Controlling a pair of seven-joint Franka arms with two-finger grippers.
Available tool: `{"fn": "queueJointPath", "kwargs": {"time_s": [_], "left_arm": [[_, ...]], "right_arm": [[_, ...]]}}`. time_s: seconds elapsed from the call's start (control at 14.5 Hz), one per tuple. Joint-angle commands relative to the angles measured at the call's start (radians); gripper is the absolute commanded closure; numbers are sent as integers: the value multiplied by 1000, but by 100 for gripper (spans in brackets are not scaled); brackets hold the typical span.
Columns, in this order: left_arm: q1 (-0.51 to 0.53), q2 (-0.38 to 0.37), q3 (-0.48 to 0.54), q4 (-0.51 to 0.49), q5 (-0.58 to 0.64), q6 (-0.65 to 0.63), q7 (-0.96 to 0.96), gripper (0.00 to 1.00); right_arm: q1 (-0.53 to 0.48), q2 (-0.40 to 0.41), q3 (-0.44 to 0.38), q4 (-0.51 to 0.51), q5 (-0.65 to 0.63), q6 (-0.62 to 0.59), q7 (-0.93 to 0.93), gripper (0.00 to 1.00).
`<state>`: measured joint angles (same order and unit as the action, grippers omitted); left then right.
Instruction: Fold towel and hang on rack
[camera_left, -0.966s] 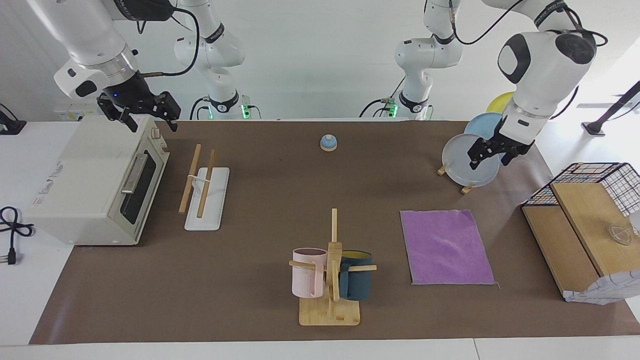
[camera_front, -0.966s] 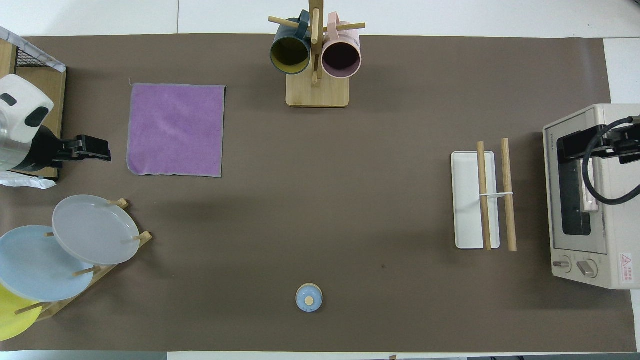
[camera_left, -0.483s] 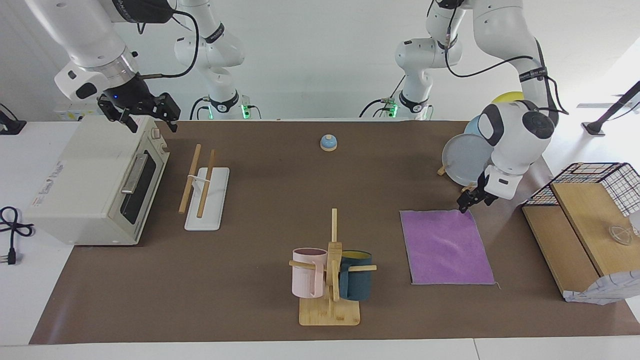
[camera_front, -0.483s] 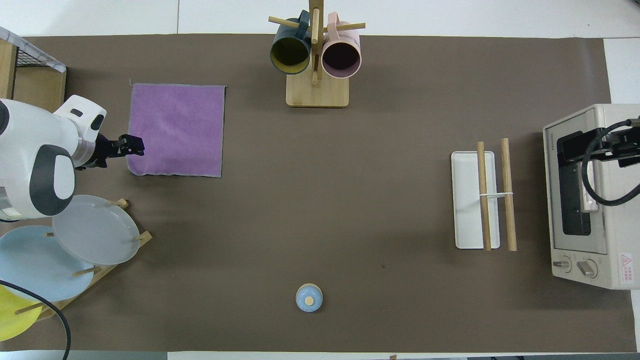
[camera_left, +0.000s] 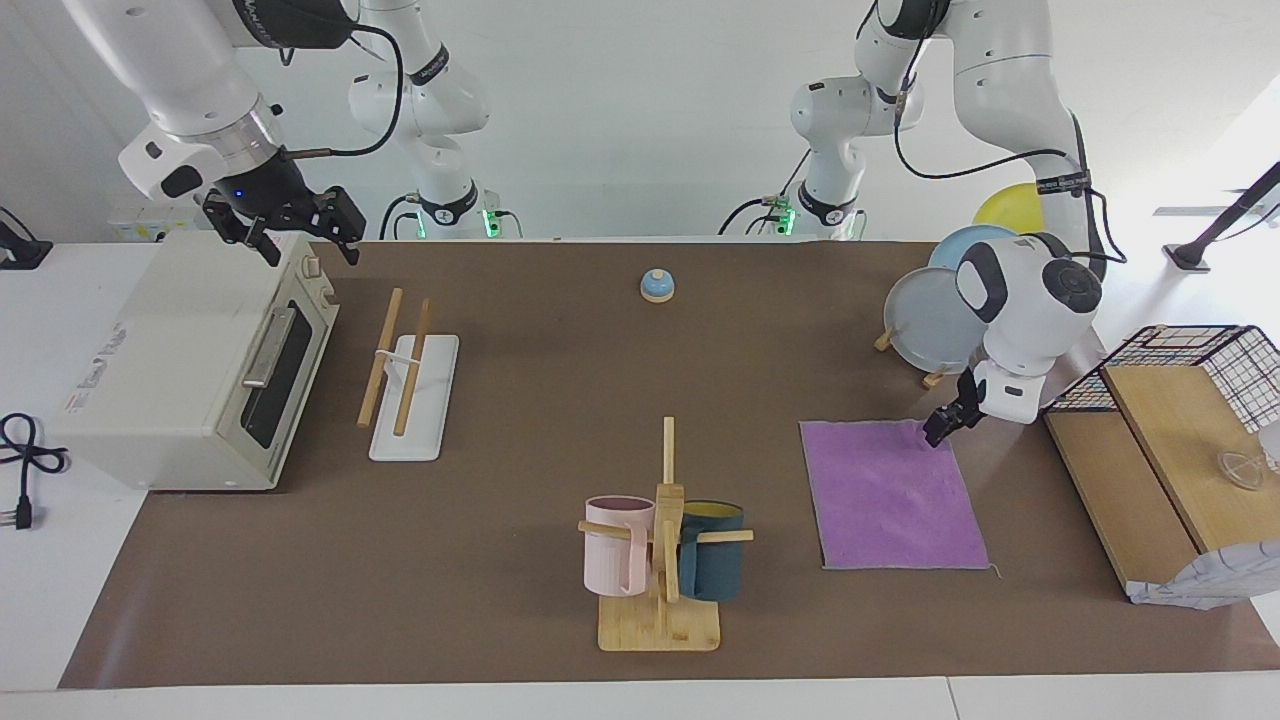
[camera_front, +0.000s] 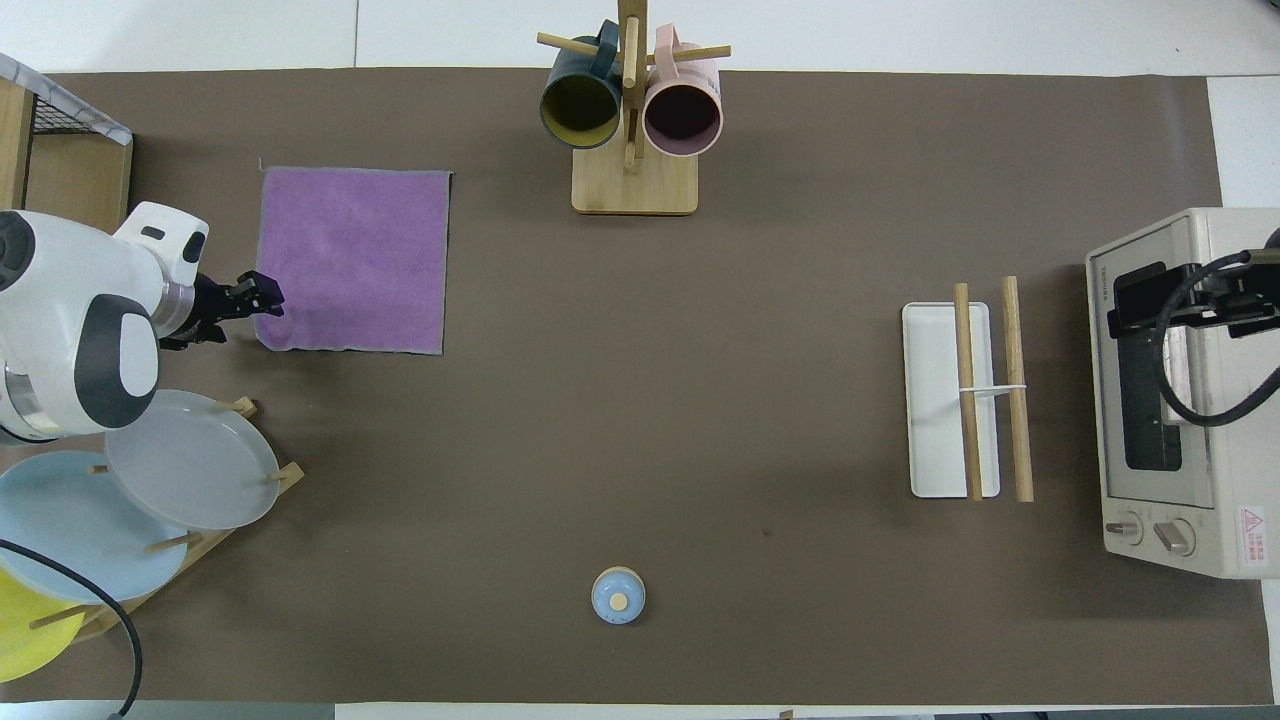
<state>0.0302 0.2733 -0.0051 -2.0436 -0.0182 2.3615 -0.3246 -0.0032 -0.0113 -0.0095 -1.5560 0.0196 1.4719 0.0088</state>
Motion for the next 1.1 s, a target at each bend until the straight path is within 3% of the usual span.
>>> {"fn": "queueJointPath", "kwargs": {"time_s": [0.0, 0.14, 0.28, 0.55, 1.03], "left_arm": [[4, -16, -3, -17, -9, 7, -13, 50], [4, -16, -3, -17, -8, 4, -13, 54], [2, -16, -3, -17, -9, 5, -13, 64], [1, -16, -3, -20, -8, 1, -13, 100], [-12, -20, -3, -3, -8, -40, -4, 100]], "right_arm": [[-1, -27, 0, -36, -3, 27, -23, 0], [18, -27, 3, -35, -3, 30, -20, 0], [31, -27, 3, -36, -3, 57, -20, 0], [32, -24, 57, -39, 8, 105, 59, 0], [32, -16, 149, -42, 10, 166, 160, 0]]}}
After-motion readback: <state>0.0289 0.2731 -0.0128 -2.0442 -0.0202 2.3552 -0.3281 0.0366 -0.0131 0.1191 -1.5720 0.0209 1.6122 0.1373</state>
